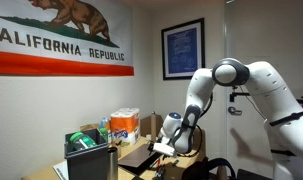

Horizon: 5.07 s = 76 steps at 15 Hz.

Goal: Flip open the laptop

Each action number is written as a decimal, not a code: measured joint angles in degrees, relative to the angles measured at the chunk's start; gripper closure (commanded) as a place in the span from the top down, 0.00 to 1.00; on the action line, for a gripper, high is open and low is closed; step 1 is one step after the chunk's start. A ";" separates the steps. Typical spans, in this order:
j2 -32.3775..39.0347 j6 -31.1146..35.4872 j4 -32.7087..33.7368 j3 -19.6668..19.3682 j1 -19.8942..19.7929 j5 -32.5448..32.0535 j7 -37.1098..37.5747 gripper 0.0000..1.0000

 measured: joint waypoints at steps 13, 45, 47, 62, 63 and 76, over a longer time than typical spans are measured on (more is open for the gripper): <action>11.97 9.37 9.65 1.76 7.18 32.33 -13.38 1.00; 20.64 9.53 19.24 4.24 7.00 39.23 -16.26 1.00; 22.13 9.53 22.43 3.88 7.32 39.17 -16.22 1.00; 28.24 9.51 32.67 2.81 7.53 39.16 -13.70 1.00; 28.17 9.51 33.04 2.74 7.53 39.16 -13.70 1.00; 27.53 3.27 41.22 -6.42 11.69 39.20 -13.70 1.00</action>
